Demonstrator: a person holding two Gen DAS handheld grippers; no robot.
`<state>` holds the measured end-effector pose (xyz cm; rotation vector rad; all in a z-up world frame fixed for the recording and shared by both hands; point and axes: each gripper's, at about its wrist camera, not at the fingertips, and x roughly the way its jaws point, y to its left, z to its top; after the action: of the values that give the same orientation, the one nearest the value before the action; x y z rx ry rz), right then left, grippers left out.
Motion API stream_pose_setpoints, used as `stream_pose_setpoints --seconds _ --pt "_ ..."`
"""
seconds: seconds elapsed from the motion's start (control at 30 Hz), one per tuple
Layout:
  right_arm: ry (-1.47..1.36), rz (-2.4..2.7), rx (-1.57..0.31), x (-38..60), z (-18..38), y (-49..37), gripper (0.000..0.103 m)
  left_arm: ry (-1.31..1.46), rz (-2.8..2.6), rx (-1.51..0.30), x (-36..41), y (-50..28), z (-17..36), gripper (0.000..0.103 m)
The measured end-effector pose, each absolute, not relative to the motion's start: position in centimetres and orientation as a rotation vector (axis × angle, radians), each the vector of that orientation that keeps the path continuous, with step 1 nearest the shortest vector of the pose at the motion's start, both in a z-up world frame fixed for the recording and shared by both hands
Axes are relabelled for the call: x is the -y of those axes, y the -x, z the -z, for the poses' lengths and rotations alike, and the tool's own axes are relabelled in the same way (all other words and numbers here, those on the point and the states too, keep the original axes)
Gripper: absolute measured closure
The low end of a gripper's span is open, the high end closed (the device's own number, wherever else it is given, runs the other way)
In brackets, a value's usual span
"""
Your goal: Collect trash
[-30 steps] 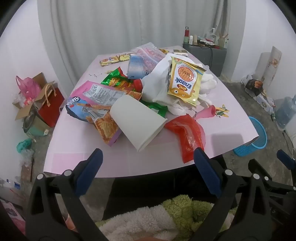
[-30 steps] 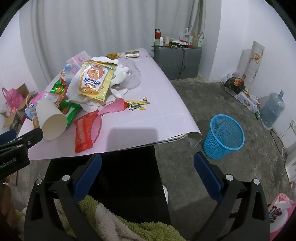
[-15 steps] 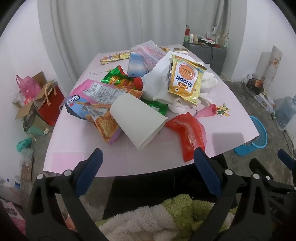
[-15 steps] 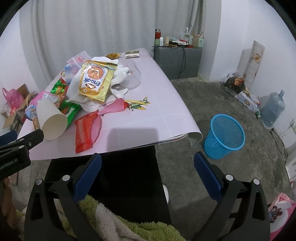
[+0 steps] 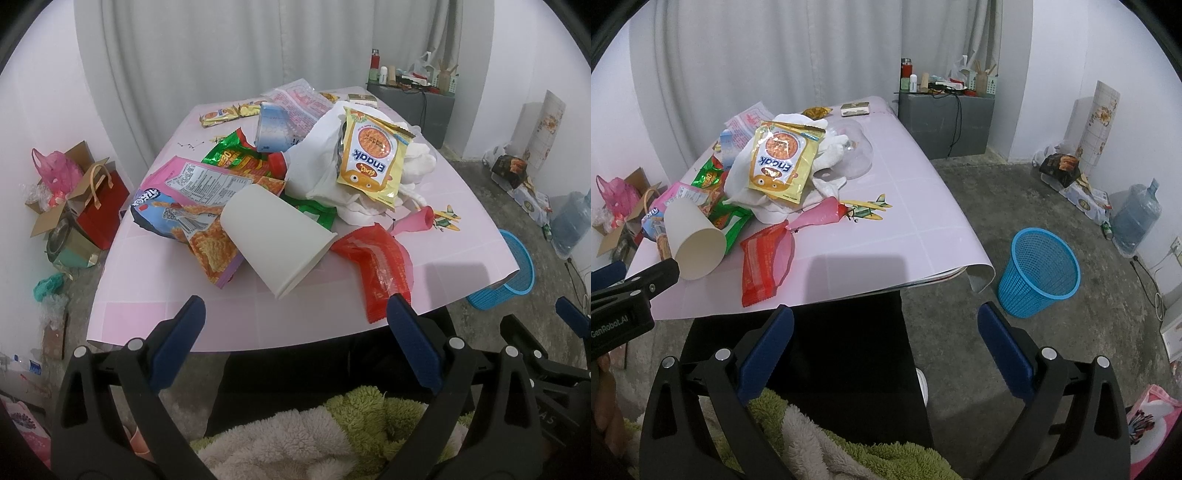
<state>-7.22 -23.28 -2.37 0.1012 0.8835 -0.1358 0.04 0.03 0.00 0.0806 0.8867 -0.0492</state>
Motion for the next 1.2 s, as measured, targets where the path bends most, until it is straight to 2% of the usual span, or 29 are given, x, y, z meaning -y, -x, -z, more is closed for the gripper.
stream_pose_setpoints --seconds 1.2 --pt "-0.109 0.131 -0.891 23.3 3.3 7.0 0.006 -0.08 0.047 -0.899 -0.9 0.0 1.2 0.009"
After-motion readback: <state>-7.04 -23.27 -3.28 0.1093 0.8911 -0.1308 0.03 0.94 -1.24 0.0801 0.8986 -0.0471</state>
